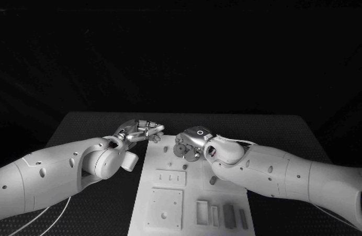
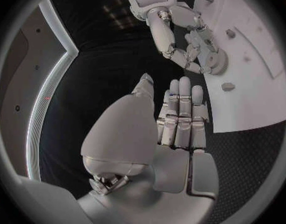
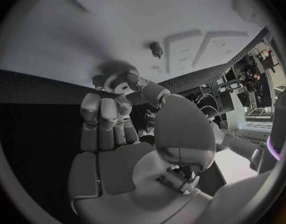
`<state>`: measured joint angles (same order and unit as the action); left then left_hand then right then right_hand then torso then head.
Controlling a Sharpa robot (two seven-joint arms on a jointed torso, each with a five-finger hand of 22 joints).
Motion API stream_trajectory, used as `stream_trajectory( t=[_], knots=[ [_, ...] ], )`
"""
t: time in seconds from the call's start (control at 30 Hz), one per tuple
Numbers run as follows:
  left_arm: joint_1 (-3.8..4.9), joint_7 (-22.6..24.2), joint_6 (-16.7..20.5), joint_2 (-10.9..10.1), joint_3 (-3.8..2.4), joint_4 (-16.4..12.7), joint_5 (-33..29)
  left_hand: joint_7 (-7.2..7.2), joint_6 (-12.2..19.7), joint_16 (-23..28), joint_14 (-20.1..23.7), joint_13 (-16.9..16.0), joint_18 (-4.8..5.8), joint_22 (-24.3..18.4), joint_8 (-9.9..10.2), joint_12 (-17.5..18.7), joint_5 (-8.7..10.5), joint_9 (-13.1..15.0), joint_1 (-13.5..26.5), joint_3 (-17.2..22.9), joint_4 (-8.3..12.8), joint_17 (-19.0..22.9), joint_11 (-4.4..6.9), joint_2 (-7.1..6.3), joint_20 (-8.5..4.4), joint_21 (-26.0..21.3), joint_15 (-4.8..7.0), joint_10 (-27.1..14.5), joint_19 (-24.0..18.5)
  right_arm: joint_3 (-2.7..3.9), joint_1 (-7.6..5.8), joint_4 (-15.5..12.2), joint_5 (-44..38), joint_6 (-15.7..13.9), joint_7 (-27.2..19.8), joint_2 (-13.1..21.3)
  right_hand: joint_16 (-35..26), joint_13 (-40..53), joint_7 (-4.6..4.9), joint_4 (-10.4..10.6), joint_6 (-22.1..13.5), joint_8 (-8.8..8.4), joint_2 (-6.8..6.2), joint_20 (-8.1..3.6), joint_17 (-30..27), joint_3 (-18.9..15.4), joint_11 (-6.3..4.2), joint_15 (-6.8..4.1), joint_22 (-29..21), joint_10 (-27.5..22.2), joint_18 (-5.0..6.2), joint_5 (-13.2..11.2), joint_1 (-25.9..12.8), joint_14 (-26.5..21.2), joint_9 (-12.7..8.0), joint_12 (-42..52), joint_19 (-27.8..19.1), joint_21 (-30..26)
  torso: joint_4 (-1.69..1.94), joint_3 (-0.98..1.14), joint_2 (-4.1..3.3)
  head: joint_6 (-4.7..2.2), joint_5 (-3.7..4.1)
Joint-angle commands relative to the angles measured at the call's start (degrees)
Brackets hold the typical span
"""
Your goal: Assemble the parts on the task board
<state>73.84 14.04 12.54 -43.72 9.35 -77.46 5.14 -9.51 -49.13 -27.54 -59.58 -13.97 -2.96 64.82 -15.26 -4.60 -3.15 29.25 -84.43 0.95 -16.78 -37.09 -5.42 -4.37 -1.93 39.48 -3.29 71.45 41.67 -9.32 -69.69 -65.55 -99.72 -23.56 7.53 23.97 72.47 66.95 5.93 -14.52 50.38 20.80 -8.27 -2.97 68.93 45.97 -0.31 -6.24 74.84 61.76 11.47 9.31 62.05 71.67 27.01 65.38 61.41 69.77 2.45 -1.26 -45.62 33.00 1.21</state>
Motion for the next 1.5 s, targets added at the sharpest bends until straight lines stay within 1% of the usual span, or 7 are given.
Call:
stream_trajectory(
  t=[0.03,0.3,0.5,0.83,1.07,1.23,1.5],
  knots=[
    [0.05,0.3,-0.4,0.1,-0.05,-0.1,-0.5,-0.41,0.1,0.2,-0.2,-0.1,-0.47,0.1,0.2,0.3,0.08,0.1,0.6,-0.3,0.1,-0.1,-0.11,-0.13,-0.44,-0.3,-0.06,-0.3,0.1,0.0,-0.02,0.4,-0.5,0.6,0.1,-0.2,-0.3,-0.1,-0.41,-0.1,8.7,0.08,-0.19,-0.24,-0.1,0.3,-0.37,-0.14,-0.1,-0.3,3.52,-0.3,0.1,-0.3,1.3,-0.3,0.2,0.1,-0.1,0.12,0.04,0.05,-0.02],
    [0.05,0.2,-0.4,0.1,-0.05,-0.1,-0.4,-0.41,0.1,0.2,-0.1,-0.1,-0.47,0.1,0.2,0.3,0.08,0.1,0.6,-0.3,0.1,-0.1,-0.11,-0.14,-0.44,-0.3,-0.06,-0.3,0.1,-0.26,-0.02,1.2,0.9,1.9,-0.2,-0.5,-1.8,-0.2,0.0,0.1,7.5,-0.82,-0.77,-0.16,-1.4,0.6,-0.01,0.08,-0.4,-0.7,3.53,-0.7,-0.1,-1.6,1.0,-0.8,-0.1,-0.3,-0.21,0.23,0.02,-0.04,-0.25],
    [0.05,0.2,-0.4,0.1,-0.05,0.0,-0.4,-0.42,0.1,0.2,-0.1,-0.1,-0.47,0.1,0.3,0.3,0.08,0.1,0.6,-0.3,0.1,-0.1,-0.11,-0.15,-0.44,-0.3,-0.07,-0.3,0.1,-0.41,-0.02,1.5,1.7,2.1,-0.3,-0.4,-2.6,-0.3,1.82,0.3,2.3,-4.12,-2.95,0.11,-1.5,0.7,1.67,1.51,-0.9,-2.2,3.53,-1.3,0.2,-2.6,-0.6,-1.5,-0.7,-1.1,-0.2,0.25,0.04,-0.05,-0.25],
    [0.05,0.1,-0.4,0.2,-0.05,0.0,-0.3,-0.45,0.3,0.2,-0.1,-0.1,-0.5,0.1,0.3,0.4,0.08,0.1,0.3,-0.3,0.2,-0.1,-0.14,-0.33,-0.46,-0.3,-0.05,-0.4,0.1,-0.54,-0.02,1.9,2.4,2.7,0.0,-0.5,-3.2,-0.2,2.38,1.5,-4.1,-7.34,-5.87,0.82,-1.4,0.1,2.23,2.03,-1.2,-3.9,3.53,-2.7,0.5,-3.9,-2.2,-1.6,-1.4,-1.7,-0.15,0.21,0.01,-0.1,-0.29],
    [0.05,-0.1,-0.4,0.1,-0.05,0.0,-0.3,-0.5,0.4,0.2,-0.1,-0.1,-0.48,0.1,0.4,0.4,0.08,0.1,0.3,-0.3,0.1,-0.1,-0.17,-0.3,-0.43,-0.3,-0.07,-0.4,0.1,-0.54,-0.02,2.0,3.4,3.3,-0.3,-0.4,-3.2,-0.1,2.25,1.9,-4.7,-7.41,-6.12,0.94,-1.4,0.2,2.16,2.02,-1.2,-4.2,3.53,-2.6,0.7,-4.1,-2.3,-1.5,-1.6,-1.8,-0.16,0.19,0.01,-0.16,-0.29],
    [0.05,-0.1,-0.4,0.1,-0.05,0.0,-0.3,-0.61,0.6,0.3,-0.1,-0.1,-0.45,0.1,0.5,0.5,0.08,0.1,0.5,-0.3,0.1,-0.1,-0.24,-0.29,-0.4,-0.4,-0.1,-0.6,0.1,-0.54,-0.02,1.9,4.0,3.6,-0.6,-0.1,-3.3,-0.1,1.51,2.1,-3.8,-6.44,-4.89,1.18,-1.2,-0.1,1.44,1.39,-1.1,-4.8,3.53,0.4,0.6,-4.7,-1.9,-1.4,-2.1,-1.9,-0.21,0.21,0.03,-0.14,-0.28],
    [0.06,-0.1,-0.3,-0.1,-0.05,0.0,-0.3,-0.62,0.6,0.3,-0.1,-0.1,-0.45,0.1,0.5,0.5,0.07,0.1,0.6,-0.3,0.1,-0.1,-0.25,-0.29,-0.4,-0.4,-0.11,-0.6,0.1,-0.52,-0.06,1.1,9.4,-5.2,-3.6,1.4,-3.2,-0.1,1.43,1.9,-3.3,-5.96,-4.15,1.23,-1.1,-0.1,1.41,1.33,-1.1,-4.9,3.53,1.3,0.6,-4.7,-1.7,-1.3,-2.3,-1.8,-0.23,0.25,0.06,-0.27,-0.31]
  ],
)
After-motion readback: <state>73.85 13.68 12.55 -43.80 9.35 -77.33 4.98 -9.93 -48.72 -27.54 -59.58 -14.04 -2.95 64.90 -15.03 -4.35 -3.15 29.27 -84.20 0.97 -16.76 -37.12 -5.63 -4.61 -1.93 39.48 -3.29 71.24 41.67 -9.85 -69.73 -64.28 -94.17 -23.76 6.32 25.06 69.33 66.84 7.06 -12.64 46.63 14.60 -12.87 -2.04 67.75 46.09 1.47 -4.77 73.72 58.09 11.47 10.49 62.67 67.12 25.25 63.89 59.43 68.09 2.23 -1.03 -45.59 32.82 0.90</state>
